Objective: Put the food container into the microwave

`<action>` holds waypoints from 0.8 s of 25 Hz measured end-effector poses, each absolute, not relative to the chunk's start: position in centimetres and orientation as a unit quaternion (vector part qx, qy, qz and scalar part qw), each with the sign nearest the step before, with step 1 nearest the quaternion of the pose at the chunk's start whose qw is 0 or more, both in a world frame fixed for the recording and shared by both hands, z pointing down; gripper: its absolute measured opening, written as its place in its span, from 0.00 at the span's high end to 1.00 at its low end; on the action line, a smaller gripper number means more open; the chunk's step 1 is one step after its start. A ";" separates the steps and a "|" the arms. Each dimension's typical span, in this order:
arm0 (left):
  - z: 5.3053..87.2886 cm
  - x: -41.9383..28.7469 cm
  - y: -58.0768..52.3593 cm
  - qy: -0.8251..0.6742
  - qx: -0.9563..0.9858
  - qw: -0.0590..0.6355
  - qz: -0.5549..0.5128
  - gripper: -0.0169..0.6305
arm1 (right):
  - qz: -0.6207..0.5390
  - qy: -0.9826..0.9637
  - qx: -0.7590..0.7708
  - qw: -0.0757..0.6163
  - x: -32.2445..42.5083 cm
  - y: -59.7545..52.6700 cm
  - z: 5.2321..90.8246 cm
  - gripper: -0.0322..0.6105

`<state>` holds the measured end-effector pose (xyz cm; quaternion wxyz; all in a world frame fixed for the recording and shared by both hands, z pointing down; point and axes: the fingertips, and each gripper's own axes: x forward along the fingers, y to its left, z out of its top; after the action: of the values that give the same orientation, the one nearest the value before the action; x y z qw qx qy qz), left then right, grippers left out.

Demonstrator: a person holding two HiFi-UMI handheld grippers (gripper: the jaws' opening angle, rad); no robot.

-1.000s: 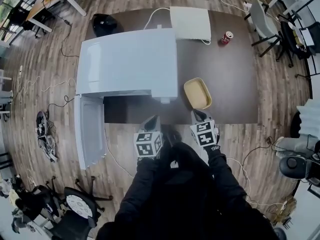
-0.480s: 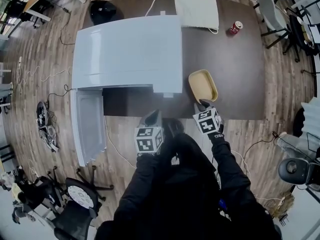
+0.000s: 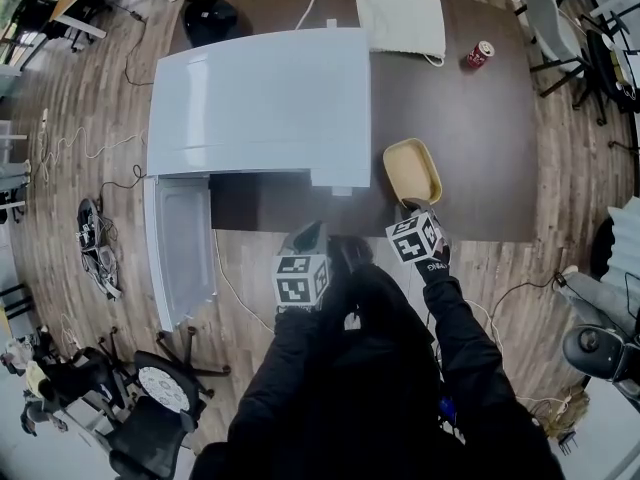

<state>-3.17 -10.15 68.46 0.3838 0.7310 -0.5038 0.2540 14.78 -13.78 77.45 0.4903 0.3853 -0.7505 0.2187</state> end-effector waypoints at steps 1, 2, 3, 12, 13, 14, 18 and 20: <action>68.4 -3.2 -10.2 -0.504 0.731 0.384 0.254 0.92 | 0.217 -0.750 0.386 0.491 14.8 -13.9 77.4 0.88; 68.3 -3.3 -10.3 -0.504 0.731 0.383 0.254 0.92 | 0.215 -0.750 0.387 0.491 14.8 -13.9 77.2 0.88; 68.2 -3.3 -10.3 -0.504 0.731 0.382 0.254 0.92 | 0.213 -0.750 0.388 0.491 14.8 -14.0 77.1 0.89; 67.5 -3.2 -9.7 -0.509 0.734 0.373 0.251 0.92 | 0.187 -0.753 0.409 0.480 15.1 -13.6 74.5 0.89; 67.4 -3.2 -9.5 -0.509 0.735 0.372 0.250 0.92 | 0.184 -0.754 0.410 0.479 15.1 -13.3 74.1 0.89; 67.3 -3.1 -9.3 -0.510 0.735 0.371 0.249 0.92 | 0.180 -0.756 0.410 0.478 15.1 -12.9 73.7 0.89; 66.8 -2.8 -8.4 -0.512 0.737 0.368 0.244 0.92 | 0.168 -0.762 0.408 0.474 14.8 -11.0 72.4 0.89; 66.7 -2.6 -7.9 -0.513 0.737 0.367 0.242 0.92 | 0.166 -0.766 0.406 0.471 14.7 -10.0 71.8 0.89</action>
<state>-2.59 -7.87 66.70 0.3672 0.7371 -0.5132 0.2418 14.65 -10.00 71.82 0.4707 0.4055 -0.7659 0.1655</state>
